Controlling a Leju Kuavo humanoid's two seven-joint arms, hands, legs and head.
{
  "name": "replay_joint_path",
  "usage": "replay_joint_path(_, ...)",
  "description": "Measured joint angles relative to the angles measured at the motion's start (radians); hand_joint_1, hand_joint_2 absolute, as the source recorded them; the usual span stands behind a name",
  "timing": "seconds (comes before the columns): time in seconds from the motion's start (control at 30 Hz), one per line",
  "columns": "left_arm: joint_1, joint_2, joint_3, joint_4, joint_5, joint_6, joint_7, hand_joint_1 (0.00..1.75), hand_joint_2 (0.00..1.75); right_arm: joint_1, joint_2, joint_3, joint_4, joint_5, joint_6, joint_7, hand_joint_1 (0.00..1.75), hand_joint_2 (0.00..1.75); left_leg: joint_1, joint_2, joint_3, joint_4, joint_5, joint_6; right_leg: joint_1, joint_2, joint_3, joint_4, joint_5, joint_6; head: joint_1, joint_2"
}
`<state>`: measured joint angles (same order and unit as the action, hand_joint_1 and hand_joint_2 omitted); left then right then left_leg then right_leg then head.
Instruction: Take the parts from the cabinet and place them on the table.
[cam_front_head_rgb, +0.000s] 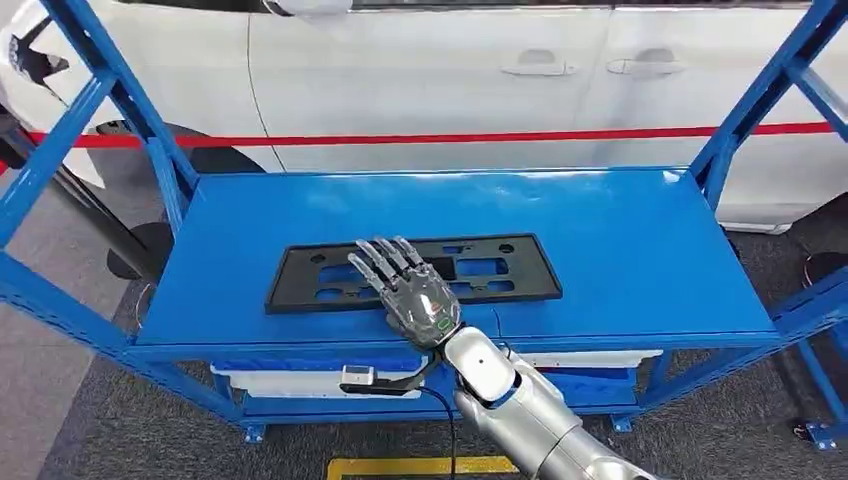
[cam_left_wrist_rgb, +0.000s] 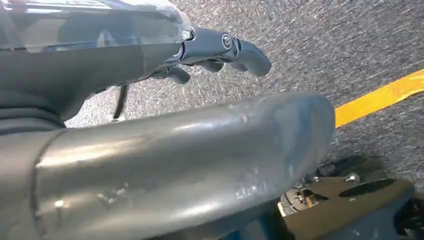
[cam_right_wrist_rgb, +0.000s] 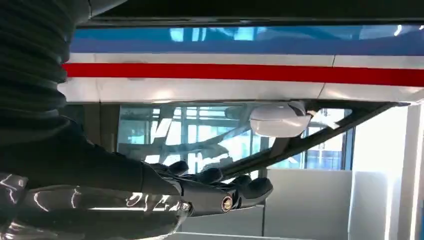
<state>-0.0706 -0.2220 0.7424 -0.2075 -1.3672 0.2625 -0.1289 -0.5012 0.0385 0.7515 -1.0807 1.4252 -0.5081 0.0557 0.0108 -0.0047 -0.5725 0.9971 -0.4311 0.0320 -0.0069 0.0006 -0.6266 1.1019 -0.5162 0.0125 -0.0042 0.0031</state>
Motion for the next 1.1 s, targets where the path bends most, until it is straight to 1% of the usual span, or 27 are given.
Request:
replay_joint_path(0.03,0.0,-0.002,0.0,0.0,0.0,0.0,0.0,0.0,0.0,-0.001,0.0,0.0,0.005,0.0,-0.001,0.0,0.0,1.75,-0.001,0.0,-0.001,0.0,-0.001,0.001,-0.001,0.0,-0.039,0.081,-0.041,0.003,0.0,0.0)
replay_joint_path(0.07,0.0,-0.002,0.0,0.0,0.0,0.0,0.0,0.0,0.0,0.001,0.0,0.0,0.012,0.0,-0.001,0.0,0.0,1.75,-0.001,0.0,-0.001,0.0,-0.001,0.002,-0.001,0.0,-0.076,0.158,-0.072,0.006,0.001,0.0)
replay_joint_path(0.1,0.001,-0.002,0.0,0.0,0.0,0.0,0.0,0.0,0.0,0.003,0.0,0.001,0.019,0.0,-0.001,0.0,0.0,1.75,-0.001,0.0,-0.002,0.001,-0.001,0.002,-0.001,0.0,-0.105,0.212,-0.083,0.008,0.0,0.0)
replay_joint_path(0.13,0.001,-0.002,0.0,0.0,0.0,0.0,0.0,0.0,0.0,0.004,0.0,0.002,0.024,0.0,-0.001,0.0,0.0,1.75,-0.001,0.0,-0.001,0.002,-0.002,0.002,-0.003,0.0,-0.111,0.219,-0.07,0.009,0.001,0.0)
replay_joint_path(0.17,0.001,-0.002,0.0,0.0,0.0,0.0,0.0,0.0,0.0,0.004,0.0,0.003,0.027,0.0,-0.002,0.0,0.0,1.75,-0.001,-0.001,0.0,0.003,-0.003,0.0,-0.006,0.0,-0.093,0.174,-0.033,0.009,0.0,0.0)
replay_joint_path(0.23,0.001,-0.004,-0.001,0.0,-0.002,0.0,0.0,0.0,0.0,0.001,0.0,0.005,0.029,-0.001,-0.002,0.0,0.0,1.75,0.0,-0.003,0.001,0.012,-0.009,-0.006,-0.008,-0.001,-0.009,0.005,0.058,0.006,0.001,0.0)
replay_joint_path(0.27,0.001,-0.005,-0.002,0.0,-0.005,0.0,0.0,0.0,0.0,-0.001,0.001,0.006,0.031,0.0,-0.001,0.0,0.0,1.75,0.0,-0.004,-0.001,0.019,-0.014,-0.011,-0.009,-0.001,0.02,-0.064,0.066,0.002,0.001,0.0)
replay_joint_path(0.3,-0.001,-0.006,-0.002,0.0,-0.006,0.0,0.0,0.0,0.0,-0.003,0.005,0.008,0.033,0.001,0.003,0.0,0.0,1.75,-0.009,-0.004,-0.007,0.029,-0.019,-0.018,-0.002,0.0,0.023,-0.071,0.06,-0.003,0.0,0.0)
replay_joint_path(0.33,-0.001,-0.006,-0.004,0.0,-0.008,-0.002,0.0,0.0,0.0,-0.005,0.005,0.008,0.036,0.003,0.011,0.0,0.0,1.75,-0.007,-0.004,-0.009,0.026,-0.019,-0.021,-0.005,0.002,0.021,-0.069,0.061,-0.008,-0.002,0.0)
replay_joint_path(0.4,-0.003,-0.007,-0.008,0.0,-0.014,-0.005,0.0,0.0,0.0,-0.014,0.014,0.011,0.051,0.004,0.034,0.002,0.0,1.75,-0.004,-0.003,-0.006,0.022,-0.017,-0.032,0.001,0.005,0.019,-0.068,0.062,-0.019,-0.001,0.0)
replay_joint_path(0.43,-0.005,-0.007,-0.01,0.0,-0.015,-0.006,0.0,0.0,0.0,-0.023,0.02,0.012,0.059,0.004,0.042,0.003,0.0,1.75,-0.004,-0.003,-0.006,0.025,-0.02,-0.037,-0.005,0.005,0.02,-0.075,0.066,-0.027,-0.001,0.0)
replay_joint_path(0.47,-0.006,-0.008,-0.013,0.0,-0.016,-0.007,-0.001,0.0,0.0,-0.036,0.03,0.013,0.074,0.003,0.051,0.005,0.0,1.75,-0.002,-0.002,-0.012,0.042,-0.036,-0.043,-0.007,0.003,0.022,-0.077,0.068,-0.033,-0.002,0.0)
replay_joint_path(0.5,-0.007,-0.009,-0.015,0.0,-0.018,-0.008,-0.001,0.0,0.0,-0.052,0.04,0.014,0.088,0.001,0.055,0.006,0.0,1.75,-0.001,-0.001,-0.036,0.096,-0.072,-0.048,-0.008,0.003,0.021,-0.077,0.067,-0.039,-0.01,0.0)
replay_joint_path(0.57,-0.009,-0.009,-0.017,0.0,-0.018,-0.008,-0.001,0.0,0.0,-0.066,0.049,0.017,0.107,0.0,0.061,0.006,0.0,1.75,0.002,-0.001,-0.108,0.254,-0.148,-0.056,-0.006,0.0,0.021,-0.077,0.066,-0.042,-0.011,0.0)
replay_joint_path(0.6,-0.008,-0.009,-0.018,0.0,-0.018,-0.009,-0.001,0.0,0.0,-0.066,0.052,0.019,0.115,0.0,0.064,0.006,0.0,1.75,0.002,-0.001,-0.14,0.322,-0.169,-0.058,-0.005,-0.002,0.021,-0.076,0.066,-0.043,-0.011,0.0)
replay_joint_path(0.63,-0.008,-0.009,-0.018,0.0,-0.018,-0.009,-0.001,0.0,0.0,-0.066,0.052,0.02,0.122,0.0,0.065,0.006,0.0,1.75,0.002,-0.001,-0.151,0.341,-0.165,-0.058,-0.004,-0.002,0.021,-0.076,0.066,-0.043,-0.011,0.0)
replay_joint_path(0.67,-0.006,-0.009,-0.018,0.0,-0.018,-0.009,-0.001,0.0,0.0,-0.067,0.055,0.021,0.129,0.0,0.065,0.006,0.0,1.75,0.001,-0.001,-0.139,0.312,-0.136,-0.056,-0.004,-0.002,0.022,-0.076,0.066,-0.043,-0.011,0.0)
replay_joint_path(0.7,-0.006,-0.009,-0.018,0.0,-0.018,-0.009,-0.001,0.0,0.0,-0.068,0.058,0.022,0.132,0.0,0.065,0.007,0.0,1.75,0.001,-0.001,-0.105,0.24,-0.091,-0.052,-0.004,-0.001,0.024,-0.076,0.065,-0.043,-0.011,0.0)
replay_joint_path(0.73,-0.007,-0.009,-0.018,0.0,-0.018,-0.009,-0.001,0.0,0.0,-0.071,0.061,0.022,0.135,0.0,0.065,0.007,0.0,1.75,0.001,-0.001,-0.058,0.141,-0.041,-0.047,-0.004,0.001,0.026,-0.076,0.065,-0.041,-0.011,0.0)
replay_joint_path(0.77,-0.009,-0.009,-0.018,0.0,-0.018,-0.009,-0.001,0.0,0.0,-0.075,0.064,0.022,0.137,0.0,0.065,0.007,0.0,1.75,0.0,-0.001,-0.015,0.05,-0.005,-0.039,-0.004,0.001,0.029,-0.076,0.063,-0.039,-0.011,0.0)
replay_joint_path(0.8,-0.01,-0.009,-0.018,0.0,-0.018,-0.009,-0.001,0.0,0.0,-0.078,0.066,0.022,0.139,0.0,0.065,0.007,0.0,1.75,-0.006,-0.001,-0.003,0.027,-0.022,-0.034,0.002,0.001,0.027,-0.076,0.063,-0.034,-0.01,0.0)
replay_joint_path(0.9,-0.011,-0.009,-0.018,0.0,-0.018,-0.009,-0.001,0.0,0.0,-0.081,0.068,0.023,0.146,0.0,0.065,0.007,0.0,1.75,-0.01,-0.004,-0.007,0.023,-0.018,-0.025,-0.002,0.0,0.025,-0.081,0.069,-0.016,-0.01,0.0)
replay_joint_path(0.93,-0.01,-0.009,-0.018,0.0,-0.018,-0.009,-0.001,0.0,0.0,-0.082,0.071,0.024,0.147,0.0,0.064,0.007,0.0,1.75,-0.006,-0.003,-0.002,0.012,-0.012,-0.016,0.001,0.001,0.028,-0.083,0.07,-0.009,-0.01,0.0)
replay_joint_path(0.97,-0.009,-0.01,-0.018,0.0,-0.018,-0.009,-0.001,0.0,0.0,-0.083,0.071,0.024,0.149,-0.001,0.064,0.007,0.0,1.75,0.001,0.0,0.006,0.001,-0.004,-0.008,-0.002,-0.001,0.028,-0.074,0.061,-0.003,-0.008,0.0)
replay_joint_path(1.0,-0.01,-0.01,-0.018,0.0,-0.018,-0.009,-0.001,0.0,0.0,-0.087,0.071,0.024,0.15,-0.002,0.064,0.007,0.0,1.75,0.0,0.0,0.006,-0.002,-0.003,-0.004,-0.001,-0.001,0.013,-0.043,0.035,0.0,-0.006,0.0)
replay_joint_path(1.07,-0.011,-0.012,-0.019,0.0,-0.019,-0.01,-0.002,0.0,0.0,-0.09,0.07,0.024,0.155,-0.003,0.066,0.007,0.0,1.75,-0.002,0.0,0.004,-0.001,-0.003,0.0,-0.001,0.0,-0.057,0.104,-0.042,0.004,-0.005,0.0)
replay_joint_path(1.1,-0.011,-0.012,-0.019,0.0,-0.019,-0.011,-0.001,0.0,0.0,-0.09,0.07,0.025,0.161,-0.003,0.071,0.01,0.0,1.75,-0.002,0.0,0.003,-0.001,-0.003,0.001,-0.001,0.0,-0.098,0.186,-0.071,0.006,-0.005,0.0)
